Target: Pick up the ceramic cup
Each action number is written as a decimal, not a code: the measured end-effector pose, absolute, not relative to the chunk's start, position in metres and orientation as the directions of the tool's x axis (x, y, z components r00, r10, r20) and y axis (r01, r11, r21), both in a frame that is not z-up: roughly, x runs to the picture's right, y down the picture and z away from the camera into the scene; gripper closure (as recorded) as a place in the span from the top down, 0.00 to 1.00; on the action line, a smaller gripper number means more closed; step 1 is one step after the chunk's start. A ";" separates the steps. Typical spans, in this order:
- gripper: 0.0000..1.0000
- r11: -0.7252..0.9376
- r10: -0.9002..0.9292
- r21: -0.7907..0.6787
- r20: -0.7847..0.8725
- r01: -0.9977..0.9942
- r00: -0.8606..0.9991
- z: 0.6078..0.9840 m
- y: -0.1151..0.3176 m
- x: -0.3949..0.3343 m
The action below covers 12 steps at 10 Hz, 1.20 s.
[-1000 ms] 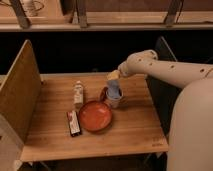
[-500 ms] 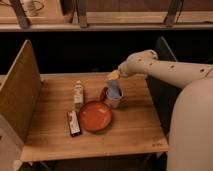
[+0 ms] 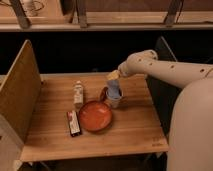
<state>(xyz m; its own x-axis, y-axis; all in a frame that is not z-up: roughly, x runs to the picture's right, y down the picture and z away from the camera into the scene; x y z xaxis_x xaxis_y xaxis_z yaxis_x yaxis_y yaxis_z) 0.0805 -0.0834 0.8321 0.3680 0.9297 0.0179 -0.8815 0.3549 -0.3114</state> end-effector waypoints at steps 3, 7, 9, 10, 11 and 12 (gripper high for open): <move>0.80 0.355 0.930 -0.311 0.018 -0.882 0.368 0.832 -0.083 0.081; 0.80 0.360 0.929 -0.304 0.036 -0.882 0.367 0.830 -0.089 0.080; 0.80 0.367 0.929 -0.242 0.040 -0.898 0.368 0.822 -0.095 0.102; 0.80 0.365 0.930 -0.215 0.035 -0.906 0.367 0.819 -0.095 0.113; 0.80 0.358 0.933 -0.192 0.022 -0.914 0.360 0.816 -0.092 0.124; 0.80 0.341 0.938 -0.176 0.000 -0.923 0.346 0.814 -0.083 0.134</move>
<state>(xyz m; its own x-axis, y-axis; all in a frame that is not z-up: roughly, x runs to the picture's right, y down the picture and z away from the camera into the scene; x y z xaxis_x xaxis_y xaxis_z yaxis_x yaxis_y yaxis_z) 0.1337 -0.0830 0.8145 0.3462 0.9382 0.0004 -0.9235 0.3408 -0.1761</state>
